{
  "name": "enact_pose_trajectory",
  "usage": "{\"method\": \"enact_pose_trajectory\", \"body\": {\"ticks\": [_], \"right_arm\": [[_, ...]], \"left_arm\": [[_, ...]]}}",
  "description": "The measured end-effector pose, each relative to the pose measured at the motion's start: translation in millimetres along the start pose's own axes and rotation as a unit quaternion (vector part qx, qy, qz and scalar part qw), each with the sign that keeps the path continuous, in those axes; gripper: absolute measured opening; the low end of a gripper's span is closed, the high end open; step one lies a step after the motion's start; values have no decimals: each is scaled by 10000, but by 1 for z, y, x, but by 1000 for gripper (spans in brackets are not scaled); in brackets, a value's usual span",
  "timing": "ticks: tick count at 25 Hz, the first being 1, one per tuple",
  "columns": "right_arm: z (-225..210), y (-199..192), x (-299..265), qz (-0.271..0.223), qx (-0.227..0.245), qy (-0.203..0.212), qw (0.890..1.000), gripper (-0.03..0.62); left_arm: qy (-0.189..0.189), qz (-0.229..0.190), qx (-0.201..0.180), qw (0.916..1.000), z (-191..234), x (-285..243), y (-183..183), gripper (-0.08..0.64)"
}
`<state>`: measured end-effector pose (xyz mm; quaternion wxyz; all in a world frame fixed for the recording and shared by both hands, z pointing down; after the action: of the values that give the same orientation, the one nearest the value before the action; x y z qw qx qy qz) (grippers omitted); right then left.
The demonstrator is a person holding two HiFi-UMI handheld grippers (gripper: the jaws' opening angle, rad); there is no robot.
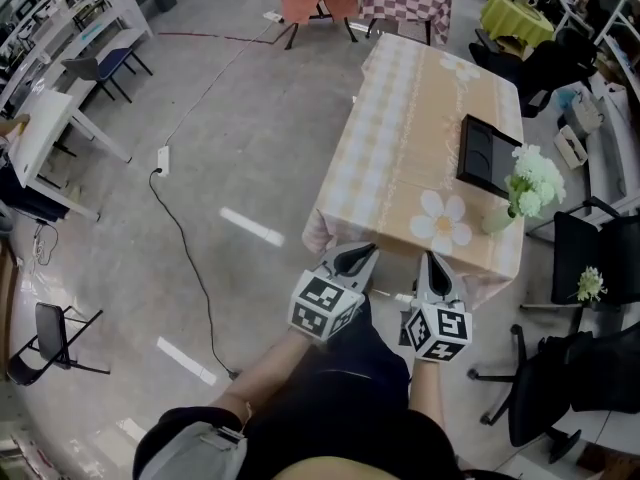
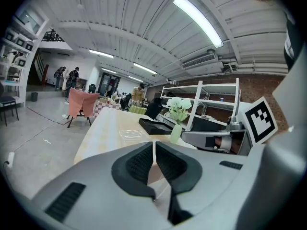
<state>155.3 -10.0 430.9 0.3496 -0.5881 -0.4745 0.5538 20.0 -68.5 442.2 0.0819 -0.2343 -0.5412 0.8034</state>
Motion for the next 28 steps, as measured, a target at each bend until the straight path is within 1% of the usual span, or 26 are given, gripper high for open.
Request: {"method": "enact_pose_trajectory", "body": {"ticks": [6,16,28], "right_arm": [[-17,15,-36,64,84,183,9998,5],[-43,28,-92,280,168,515,9981,5],[-65,33,-142,503,278,578,9967,5]], "left_arm": [[65,-21,101,9999,14,-34,17,25],[141,117,129,9997,36,-88,34,25],[289,241,237,9990,66,-127,40,25]]}}
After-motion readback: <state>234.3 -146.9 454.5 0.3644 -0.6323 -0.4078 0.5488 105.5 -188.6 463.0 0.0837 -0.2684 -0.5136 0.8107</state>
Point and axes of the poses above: the fingertips, and each gripper's own axes: x backward along the fingers, z to its left, y out of its top, the point moved 5 cm from there along x, backward along the fingers, and after that the axes turned 3 degrees about -y, right-handed, at the moved point
